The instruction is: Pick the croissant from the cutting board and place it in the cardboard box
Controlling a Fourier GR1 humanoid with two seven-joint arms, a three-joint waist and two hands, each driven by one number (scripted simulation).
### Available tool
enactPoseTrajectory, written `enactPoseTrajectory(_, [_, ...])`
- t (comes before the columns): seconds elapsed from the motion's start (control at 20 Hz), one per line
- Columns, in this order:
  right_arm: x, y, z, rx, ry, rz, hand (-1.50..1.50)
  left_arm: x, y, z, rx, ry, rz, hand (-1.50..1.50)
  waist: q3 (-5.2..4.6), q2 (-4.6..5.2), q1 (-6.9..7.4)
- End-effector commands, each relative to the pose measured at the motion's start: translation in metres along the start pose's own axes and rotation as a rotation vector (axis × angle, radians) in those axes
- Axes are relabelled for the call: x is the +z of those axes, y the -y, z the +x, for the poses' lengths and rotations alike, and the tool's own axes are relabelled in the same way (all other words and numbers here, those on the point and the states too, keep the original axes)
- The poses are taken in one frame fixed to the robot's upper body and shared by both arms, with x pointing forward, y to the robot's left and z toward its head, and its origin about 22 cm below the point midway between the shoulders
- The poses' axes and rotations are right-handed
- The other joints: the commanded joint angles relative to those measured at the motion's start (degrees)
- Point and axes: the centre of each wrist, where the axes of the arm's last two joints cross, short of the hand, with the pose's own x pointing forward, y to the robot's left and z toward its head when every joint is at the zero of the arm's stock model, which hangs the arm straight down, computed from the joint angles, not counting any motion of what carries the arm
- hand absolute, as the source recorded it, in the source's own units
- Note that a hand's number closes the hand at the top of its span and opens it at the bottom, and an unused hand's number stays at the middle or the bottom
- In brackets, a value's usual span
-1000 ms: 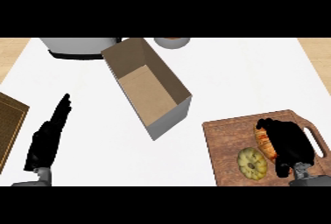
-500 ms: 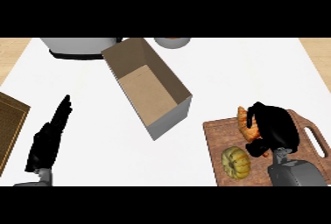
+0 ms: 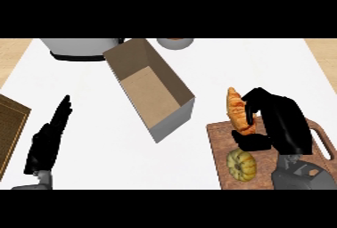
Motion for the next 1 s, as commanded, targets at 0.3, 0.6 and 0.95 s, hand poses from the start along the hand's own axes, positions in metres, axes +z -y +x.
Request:
enactPoseTrajectory(0.3, [-0.005, 0.052, 0.065, -0.284, 0.277, -0.09, 1.5, 0.004, 0.009, -0.005, 0.001, 0.01, 0.003, 0.0, -0.01, 0.15, 0.43])
enactPoseTrajectory(0.6, [-0.028, 0.05, 0.126, -0.302, 0.276, -0.069, 1.5, 0.011, -0.004, 0.001, -0.004, 0.017, 0.007, 0.0, -0.02, 0.16, 0.94])
enactPoseTrajectory(0.95, [-0.073, 0.026, 0.165, -0.259, 0.232, -0.036, 1.5, 0.007, 0.013, -0.006, 0.014, 0.009, -0.023, 0.0, -0.03, 0.31, 1.15])
